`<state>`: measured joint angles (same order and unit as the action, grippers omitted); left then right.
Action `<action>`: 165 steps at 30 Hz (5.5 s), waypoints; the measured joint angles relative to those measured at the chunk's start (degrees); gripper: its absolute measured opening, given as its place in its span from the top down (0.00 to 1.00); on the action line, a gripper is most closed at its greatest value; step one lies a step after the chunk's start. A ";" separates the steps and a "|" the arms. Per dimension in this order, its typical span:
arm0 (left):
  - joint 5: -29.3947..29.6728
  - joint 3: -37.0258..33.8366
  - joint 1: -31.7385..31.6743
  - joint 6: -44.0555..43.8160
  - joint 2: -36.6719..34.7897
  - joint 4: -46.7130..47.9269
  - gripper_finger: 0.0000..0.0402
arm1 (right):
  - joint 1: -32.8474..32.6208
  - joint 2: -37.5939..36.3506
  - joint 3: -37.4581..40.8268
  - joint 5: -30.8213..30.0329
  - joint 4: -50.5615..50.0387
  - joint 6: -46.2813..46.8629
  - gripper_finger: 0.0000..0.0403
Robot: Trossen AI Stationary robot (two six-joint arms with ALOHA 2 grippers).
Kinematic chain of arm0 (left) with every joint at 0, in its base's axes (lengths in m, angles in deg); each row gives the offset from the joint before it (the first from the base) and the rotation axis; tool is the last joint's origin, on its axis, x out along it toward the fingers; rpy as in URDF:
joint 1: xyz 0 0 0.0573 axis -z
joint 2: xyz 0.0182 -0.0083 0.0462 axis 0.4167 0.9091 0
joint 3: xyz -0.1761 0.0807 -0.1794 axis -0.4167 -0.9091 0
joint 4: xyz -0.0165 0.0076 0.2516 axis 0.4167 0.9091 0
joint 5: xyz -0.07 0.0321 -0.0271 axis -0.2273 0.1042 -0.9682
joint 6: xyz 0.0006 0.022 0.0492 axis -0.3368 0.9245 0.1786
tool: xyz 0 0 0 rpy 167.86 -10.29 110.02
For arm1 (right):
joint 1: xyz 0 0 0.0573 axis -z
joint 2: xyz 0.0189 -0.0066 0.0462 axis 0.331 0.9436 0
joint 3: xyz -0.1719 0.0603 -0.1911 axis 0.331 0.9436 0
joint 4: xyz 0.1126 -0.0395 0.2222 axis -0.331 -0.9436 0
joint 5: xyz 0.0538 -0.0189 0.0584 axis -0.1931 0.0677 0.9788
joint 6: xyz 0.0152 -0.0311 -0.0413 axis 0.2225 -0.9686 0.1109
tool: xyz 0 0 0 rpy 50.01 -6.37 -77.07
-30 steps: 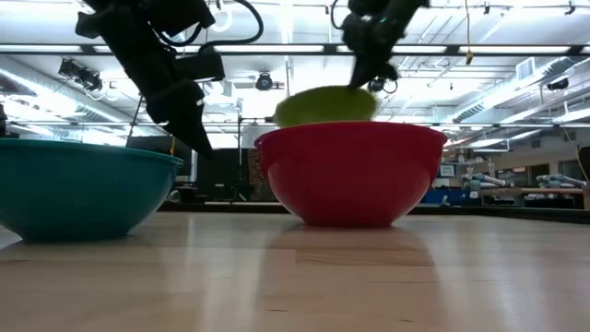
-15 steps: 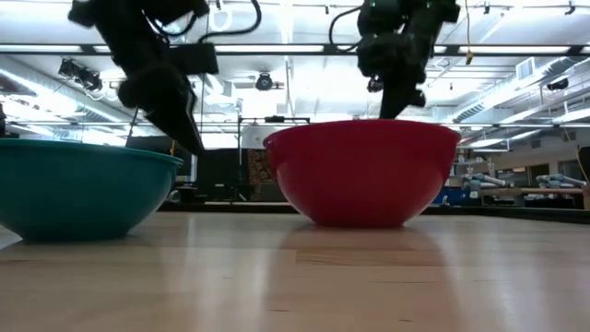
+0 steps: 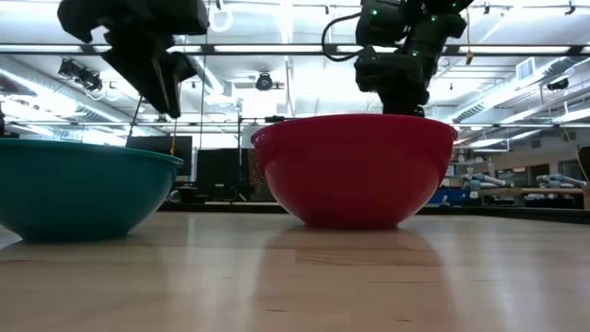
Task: Nest bowls inside each other
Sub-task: Stack the green bowl on top of the orange bowl, then stack the blue bowl on top of the green bowl, then stack the pink bowl on top of the blue bowl, then return to Home Position
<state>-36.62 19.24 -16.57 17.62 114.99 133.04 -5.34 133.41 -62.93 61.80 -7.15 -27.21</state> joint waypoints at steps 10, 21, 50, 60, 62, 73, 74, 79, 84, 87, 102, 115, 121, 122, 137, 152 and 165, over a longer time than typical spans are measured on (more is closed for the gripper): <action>-2.22 0.25 2.60 -2.26 0.02 4.20 0.65 | -2.37 -8.13 -0.01 -13.73 -3.26 5.97 0.71; -5.48 -7.00 3.92 -10.71 0.07 2.15 0.65 | -15.95 -16.68 17.20 -31.58 16.07 16.95 0.71; -2.30 9.95 -5.64 1.29 0.25 -4.71 0.97 | -24.58 -27.87 23.86 -41.06 34.16 3.97 0.79; -1.82 13.08 -16.55 9.05 5.96 -28.47 0.97 | -26.31 -35.34 23.69 -25.29 25.58 6.42 0.81; -3.78 13.04 -18.14 7.08 9.62 -31.36 0.97 | -26.35 -36.41 22.78 -22.21 24.25 8.92 0.82; -11.49 12.94 -19.32 7.55 23.06 -34.51 0.82 | -26.33 -38.46 16.86 -16.32 -5.34 20.50 0.81; -11.54 12.95 -19.47 7.47 23.15 -34.53 0.79 | -26.33 -38.46 16.79 -15.94 -7.73 20.76 0.80; -11.47 12.95 -20.21 7.08 22.23 -34.67 0.64 | -26.40 -38.06 16.75 -11.02 -17.88 25.88 0.75; -11.29 12.97 -20.13 6.12 19.96 -34.66 0.55 | -31.10 -35.83 18.30 -6.45 -19.90 30.79 0.68; -11.17 12.97 -19.70 4.94 18.74 -33.58 0.55 | -35.38 -33.81 19.40 -5.90 -20.05 34.36 0.63; 2.93 13.00 -8.27 -1.72 16.24 -27.76 0.57 | -56.87 -24.26 25.99 -1.53 -10.20 54.69 0.59; 12.66 12.97 -5.55 -7.36 15.26 -17.15 0.57 | -58.99 -16.41 27.33 1.70 -8.09 57.94 0.76; 18.94 13.02 -5.55 -14.02 14.51 -9.48 0.57 | -56.24 -19.05 27.18 2.77 -6.95 55.24 0.94; 19.44 13.02 -5.57 -14.33 14.52 -8.07 0.57 | -55.63 -19.92 26.72 1.59 -6.80 54.70 0.94; 19.58 12.98 -5.55 -14.48 15.30 -7.92 0.57 | -27.61 -21.62 8.42 -36.70 1.97 26.74 0.95; 19.60 8.65 -1.72 -10.24 16.41 -11.86 0.57 | -9.98 -0.84 8.38 -14.99 16.56 19.27 0.87; 19.82 4.34 -0.80 -11.60 16.12 -12.59 0.57 | -11.42 -13.83 8.36 -18.64 12.00 18.51 0.56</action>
<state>-16.80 23.58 -17.38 6.02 131.10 120.45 -16.76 119.58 -54.57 43.16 4.85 -8.70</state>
